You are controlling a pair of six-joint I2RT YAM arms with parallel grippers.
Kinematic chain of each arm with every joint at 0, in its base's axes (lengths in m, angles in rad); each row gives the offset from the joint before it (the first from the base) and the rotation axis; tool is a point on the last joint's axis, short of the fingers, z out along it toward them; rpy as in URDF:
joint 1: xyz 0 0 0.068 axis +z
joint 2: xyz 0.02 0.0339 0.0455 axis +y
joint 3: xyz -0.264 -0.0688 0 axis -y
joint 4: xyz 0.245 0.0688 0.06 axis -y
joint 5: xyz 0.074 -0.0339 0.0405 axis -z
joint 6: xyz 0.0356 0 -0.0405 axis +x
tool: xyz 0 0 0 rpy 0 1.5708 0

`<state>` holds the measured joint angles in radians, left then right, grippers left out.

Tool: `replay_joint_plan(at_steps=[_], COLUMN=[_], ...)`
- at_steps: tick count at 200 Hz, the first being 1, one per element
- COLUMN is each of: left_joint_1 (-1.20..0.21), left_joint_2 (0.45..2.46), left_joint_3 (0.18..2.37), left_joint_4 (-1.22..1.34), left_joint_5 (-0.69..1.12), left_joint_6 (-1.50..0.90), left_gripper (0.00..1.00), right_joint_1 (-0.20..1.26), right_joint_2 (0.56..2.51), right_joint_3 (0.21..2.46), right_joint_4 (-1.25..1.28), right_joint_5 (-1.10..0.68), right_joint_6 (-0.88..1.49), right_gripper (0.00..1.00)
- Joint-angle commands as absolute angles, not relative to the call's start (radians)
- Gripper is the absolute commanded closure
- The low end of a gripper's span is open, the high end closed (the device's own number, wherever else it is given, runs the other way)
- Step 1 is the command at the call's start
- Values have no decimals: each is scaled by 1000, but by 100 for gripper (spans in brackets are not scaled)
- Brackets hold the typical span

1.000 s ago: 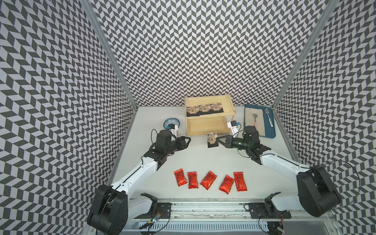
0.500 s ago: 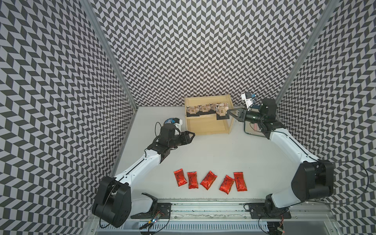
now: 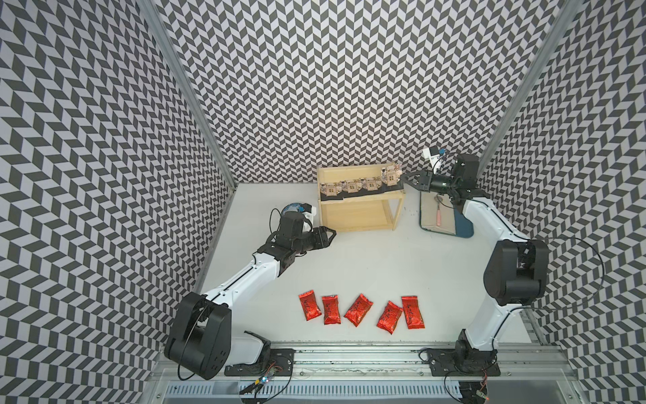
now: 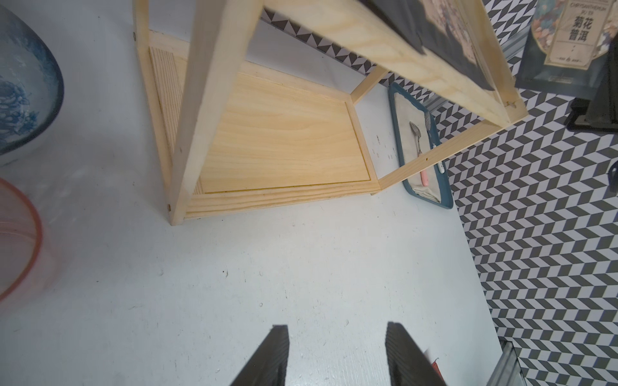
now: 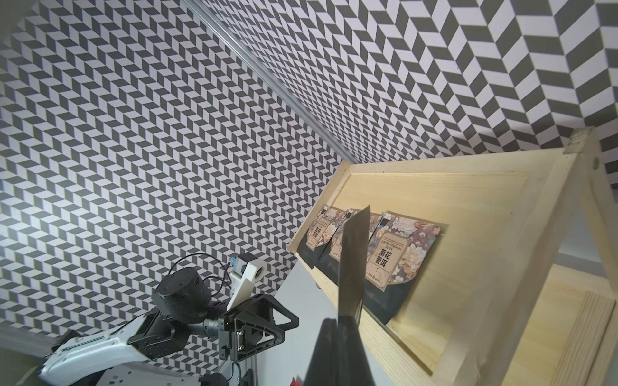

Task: Place the tea bags on the shelf by color
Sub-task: Place the tea bag on the shelf.

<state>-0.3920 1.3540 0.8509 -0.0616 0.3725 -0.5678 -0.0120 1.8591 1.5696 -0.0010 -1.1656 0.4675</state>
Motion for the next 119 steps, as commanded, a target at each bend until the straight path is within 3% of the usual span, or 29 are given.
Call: replay_joint_plan(at_steps=[1,119], left_joint_1=[-383,-368], left_joint_2=[1368,1374], left_joint_3=[875,862], left_joint_4=[-60,-59], left_joint_5=[381,393], left_joint_6=[-543,-540], left_gripper=[48,48], right_joint_1=[-24,-36], right_joint_2=[1899,2031], right_joint_3=[1638,1797], right_joint_4=[24,-203], right_joint_5=[-1259,-1223], right_joint_6=[488,363], right_gripper=[100,100])
